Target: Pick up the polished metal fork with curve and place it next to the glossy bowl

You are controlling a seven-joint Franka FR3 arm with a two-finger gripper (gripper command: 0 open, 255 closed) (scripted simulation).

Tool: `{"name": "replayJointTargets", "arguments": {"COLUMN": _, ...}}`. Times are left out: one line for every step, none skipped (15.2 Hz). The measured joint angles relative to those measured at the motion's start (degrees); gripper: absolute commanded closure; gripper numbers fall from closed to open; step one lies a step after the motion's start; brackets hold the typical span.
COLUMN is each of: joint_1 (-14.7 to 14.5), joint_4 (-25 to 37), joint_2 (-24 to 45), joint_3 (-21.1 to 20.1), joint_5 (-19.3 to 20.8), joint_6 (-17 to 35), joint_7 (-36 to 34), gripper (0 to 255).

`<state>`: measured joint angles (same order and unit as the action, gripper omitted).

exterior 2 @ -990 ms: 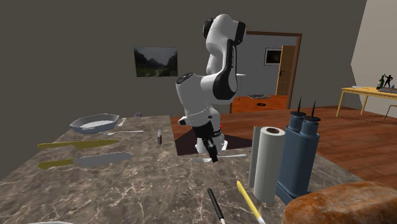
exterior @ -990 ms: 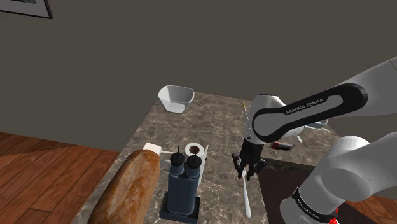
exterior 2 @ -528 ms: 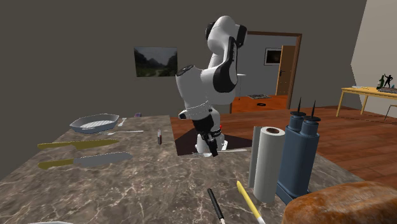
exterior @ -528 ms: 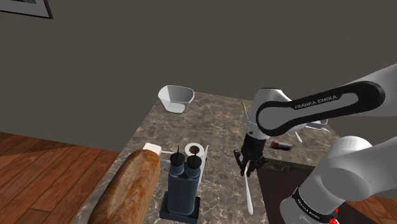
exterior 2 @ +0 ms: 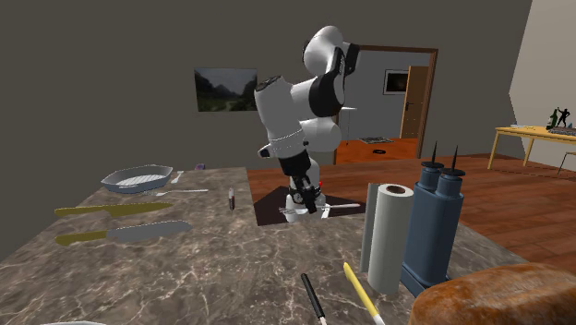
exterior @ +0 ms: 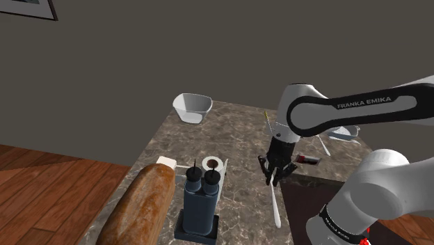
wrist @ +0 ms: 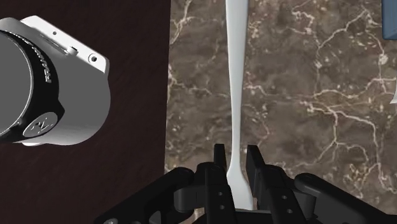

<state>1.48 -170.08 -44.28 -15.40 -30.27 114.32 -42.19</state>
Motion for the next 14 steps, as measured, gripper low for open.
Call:
{"name": "replayJointTargets", "arguments": {"joint_1": 0.05, "joint_4": 0.26, "joint_2": -1.00, "joint_3": 0.23, "joint_5": 0.34, "joint_6": -1.23, "joint_7": -0.34, "gripper": 255}}
{"name": "replayJointTargets", "arguments": {"joint_1": 0.20, "joint_4": 0.80, "joint_2": -1.56, "joint_3": 0.45, "joint_5": 0.73, "joint_6": -2.30, "joint_7": -0.63, "gripper": 255}}
{"name": "replayJointTargets", "arguments": {"joint_1": 0.27, "joint_4": 1.07, "joint_2": -2.17, "joint_3": 0.64, "joint_5": 1.01, "joint_6": -3.16, "joint_7": -0.84, "gripper": 255}}
{"name": "replayJointTargets", "arguments": {"joint_1": 0.36, "joint_4": 1.73, "joint_2": -2.81, "joint_3": 0.84, "joint_5": 1.36, "joint_6": -4.38, "joint_7": -1.24, "gripper": 255}}
{"name": "replayJointTargets", "arguments": {"joint_1": 0.51, "joint_4": 2.24, "joint_2": -3.63, "joint_3": 1.16, "joint_5": 1.81, "joint_6": -5.68, "joint_7": -1.54, "gripper": 255}}
{"name": "replayJointTargets", "arguments": {"joint_1": 0.53, "joint_4": 2.82, "joint_2": -3.68, "joint_3": 1.20, "joint_5": 1.94, "joint_6": -6.27, "joint_7": -1.80, "gripper": 255}}
{"name": "replayJointTargets", "arguments": {"joint_1": 0.74, "joint_4": 3.31, "joint_2": -4.20, "joint_3": 1.54, "joint_5": 2.38, "joint_6": -7.28, "joint_7": -1.93, "gripper": 255}}
{"name": "replayJointTargets", "arguments": {"joint_1": 0.90, "joint_4": 3.84, "joint_2": -4.63, "joint_3": 1.82, "joint_5": 2.75, "joint_6": -8.24, "joint_7": -2.10, "gripper": 255}}
{"name": "replayJointTargets", "arguments": {"joint_1": 1.03, "joint_4": 4.42, "joint_2": -4.83, "joint_3": 2.01, "joint_5": 3.04, "joint_6": -9.02, "joint_7": -2.27, "gripper": 255}}
{"name": "replayJointTargets", "arguments": {"joint_1": 1.00, "joint_4": 5.12, "joint_2": -5.27, "joint_3": 2.10, "joint_5": 3.20, "joint_6": -10.05, "joint_7": -2.72, "gripper": 255}}
{"name": "replayJointTargets", "arguments": {"joint_1": 1.15, "joint_4": 5.81, "joint_2": -5.78, "joint_3": 2.43, "joint_5": 3.60, "joint_6": -11.25, "joint_7": -2.96, "gripper": 255}}
{"name": "replayJointTargets", "arguments": {"joint_1": 1.25, "joint_4": 6.45, "joint_2": -5.89, "joint_3": 2.60, "joint_5": 3.85, "joint_6": -11.98, "joint_7": -3.14, "gripper": 255}}
{"name": "replayJointTargets", "arguments": {"joint_1": 1.35, "joint_4": 7.20, "joint_2": -5.99, "joint_3": 2.78, "joint_5": 4.10, "joint_6": -12.79, "joint_7": -3.37, "gripper": 255}}
{"name": "replayJointTargets", "arguments": {"joint_1": 1.42, "joint_4": 7.64, "joint_2": -6.35, "joint_3": 2.99, "joint_5": 4.34, "joint_6": -13.59, "joint_7": -3.54, "gripper": 255}}
